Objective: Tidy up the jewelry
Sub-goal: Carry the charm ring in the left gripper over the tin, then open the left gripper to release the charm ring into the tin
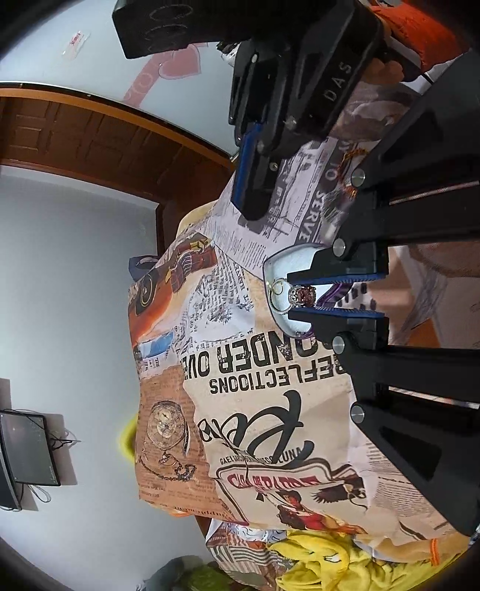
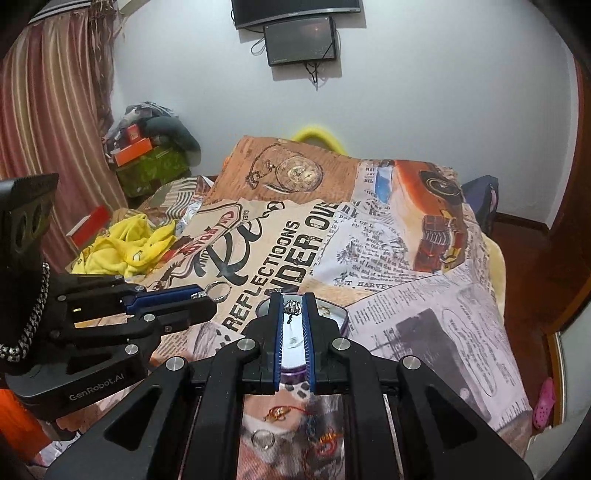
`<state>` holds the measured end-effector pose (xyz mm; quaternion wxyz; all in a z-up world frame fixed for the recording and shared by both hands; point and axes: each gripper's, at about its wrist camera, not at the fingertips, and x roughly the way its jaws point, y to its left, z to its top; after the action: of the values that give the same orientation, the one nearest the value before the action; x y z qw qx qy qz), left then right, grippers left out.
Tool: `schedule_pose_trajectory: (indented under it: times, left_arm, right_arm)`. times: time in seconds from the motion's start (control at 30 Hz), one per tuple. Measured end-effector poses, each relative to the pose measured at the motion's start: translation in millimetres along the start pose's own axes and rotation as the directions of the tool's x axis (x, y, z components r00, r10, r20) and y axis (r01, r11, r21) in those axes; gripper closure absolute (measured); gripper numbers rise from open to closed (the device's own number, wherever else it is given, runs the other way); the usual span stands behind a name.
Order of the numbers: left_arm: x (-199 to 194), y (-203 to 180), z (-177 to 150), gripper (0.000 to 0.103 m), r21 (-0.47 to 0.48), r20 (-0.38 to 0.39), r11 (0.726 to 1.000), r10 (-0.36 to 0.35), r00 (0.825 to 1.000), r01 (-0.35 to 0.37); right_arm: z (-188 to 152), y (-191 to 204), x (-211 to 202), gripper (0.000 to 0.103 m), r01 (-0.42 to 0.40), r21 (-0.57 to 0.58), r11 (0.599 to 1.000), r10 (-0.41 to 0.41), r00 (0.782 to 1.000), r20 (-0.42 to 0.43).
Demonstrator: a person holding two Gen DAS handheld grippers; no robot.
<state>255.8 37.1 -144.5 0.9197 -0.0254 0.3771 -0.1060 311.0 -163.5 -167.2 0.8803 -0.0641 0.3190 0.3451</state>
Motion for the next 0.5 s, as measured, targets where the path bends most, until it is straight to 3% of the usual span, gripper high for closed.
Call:
schedule_pose_trajectory:
  times: [0.5]
  left_arm:
    - [63.7,19.5,3.8,0.093,-0.011,-0.107,1.0,-0.015,0.994,0.014]
  right_arm:
    - [-6.0,-16.3,61.7,0.094,-0.063,0.023,0.998,0.065,0.985,-0.159]
